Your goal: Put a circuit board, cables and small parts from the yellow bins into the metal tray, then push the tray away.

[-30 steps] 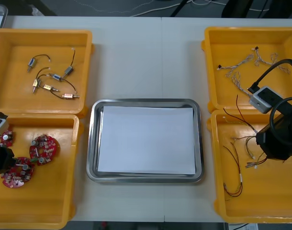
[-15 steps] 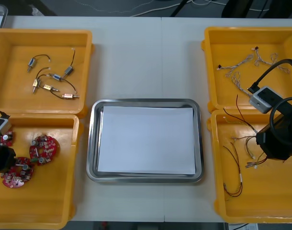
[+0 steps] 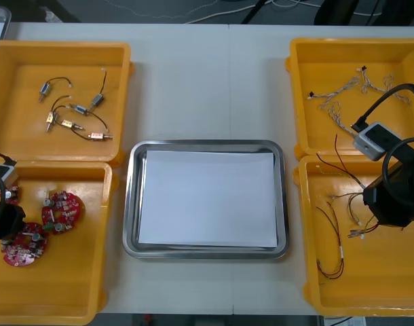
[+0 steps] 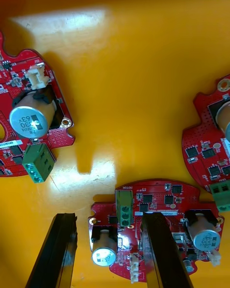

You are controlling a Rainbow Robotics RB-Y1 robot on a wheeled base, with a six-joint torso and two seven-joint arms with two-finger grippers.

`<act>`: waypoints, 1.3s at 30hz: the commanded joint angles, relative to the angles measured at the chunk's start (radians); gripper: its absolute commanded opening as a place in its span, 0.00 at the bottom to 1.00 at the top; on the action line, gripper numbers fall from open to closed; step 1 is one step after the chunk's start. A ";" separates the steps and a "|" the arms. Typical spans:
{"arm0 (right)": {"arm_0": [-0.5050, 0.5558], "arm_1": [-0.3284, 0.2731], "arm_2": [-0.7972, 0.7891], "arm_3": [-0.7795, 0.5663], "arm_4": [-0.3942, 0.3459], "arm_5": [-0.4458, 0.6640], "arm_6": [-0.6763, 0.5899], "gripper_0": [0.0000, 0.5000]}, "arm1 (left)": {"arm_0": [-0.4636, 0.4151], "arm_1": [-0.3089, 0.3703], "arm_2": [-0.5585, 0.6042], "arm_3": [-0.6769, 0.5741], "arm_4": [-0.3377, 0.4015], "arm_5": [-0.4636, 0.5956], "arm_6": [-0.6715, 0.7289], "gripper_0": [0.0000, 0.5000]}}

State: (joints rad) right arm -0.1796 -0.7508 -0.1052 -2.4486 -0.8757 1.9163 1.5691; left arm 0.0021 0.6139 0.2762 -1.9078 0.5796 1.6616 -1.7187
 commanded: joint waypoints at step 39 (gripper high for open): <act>-0.023 -0.033 0.010 -0.029 0.006 0.004 0.045 0.00 | -0.010 -0.059 -0.034 0.013 -0.070 -0.066 0.002 0.49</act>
State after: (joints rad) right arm -0.1796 -0.7508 -0.1052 -2.4486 -0.8757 1.9163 1.5691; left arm 0.0014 0.5694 0.2546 -1.8872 0.5237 1.6095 -1.7187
